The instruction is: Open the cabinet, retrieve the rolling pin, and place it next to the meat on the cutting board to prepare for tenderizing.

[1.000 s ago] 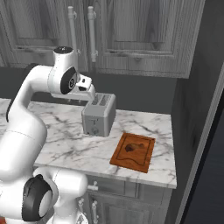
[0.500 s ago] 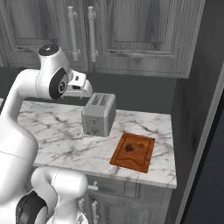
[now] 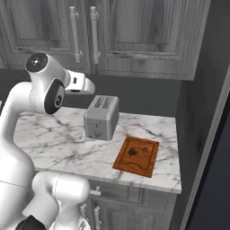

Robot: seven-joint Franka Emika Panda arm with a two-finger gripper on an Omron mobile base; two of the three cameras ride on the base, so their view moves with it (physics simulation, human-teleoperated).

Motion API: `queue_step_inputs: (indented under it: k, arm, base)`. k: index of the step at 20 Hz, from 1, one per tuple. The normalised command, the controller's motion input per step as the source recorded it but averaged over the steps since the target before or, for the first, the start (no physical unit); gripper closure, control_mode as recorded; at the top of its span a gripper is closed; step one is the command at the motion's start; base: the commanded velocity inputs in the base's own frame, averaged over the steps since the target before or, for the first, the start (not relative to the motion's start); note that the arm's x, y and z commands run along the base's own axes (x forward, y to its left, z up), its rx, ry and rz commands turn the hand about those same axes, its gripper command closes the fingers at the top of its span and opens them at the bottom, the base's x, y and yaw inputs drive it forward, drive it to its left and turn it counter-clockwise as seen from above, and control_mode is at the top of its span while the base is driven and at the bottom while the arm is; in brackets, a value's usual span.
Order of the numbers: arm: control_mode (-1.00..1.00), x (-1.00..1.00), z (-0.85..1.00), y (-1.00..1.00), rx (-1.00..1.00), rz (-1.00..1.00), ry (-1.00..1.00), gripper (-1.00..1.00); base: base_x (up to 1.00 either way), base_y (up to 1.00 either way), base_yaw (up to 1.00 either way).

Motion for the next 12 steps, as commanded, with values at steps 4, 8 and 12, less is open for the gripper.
queue_step_inputs:
  k: [4,8,12]
  arm:
    - [-1.0,0.01,0.43,-0.13,-0.04,0.0,-0.23,-1.0]
    - [-1.0,0.0,0.44,-0.17,-0.01,0.0,-0.29,-1.0]
    - [-1.0,0.0,0.46,-0.14,0.0,0.0,-0.31,-1.0]
  base:
    - [0.0,0.0,0.0]
    - [0.0,0.0,0.0]
    - [0.0,0.0,0.0]
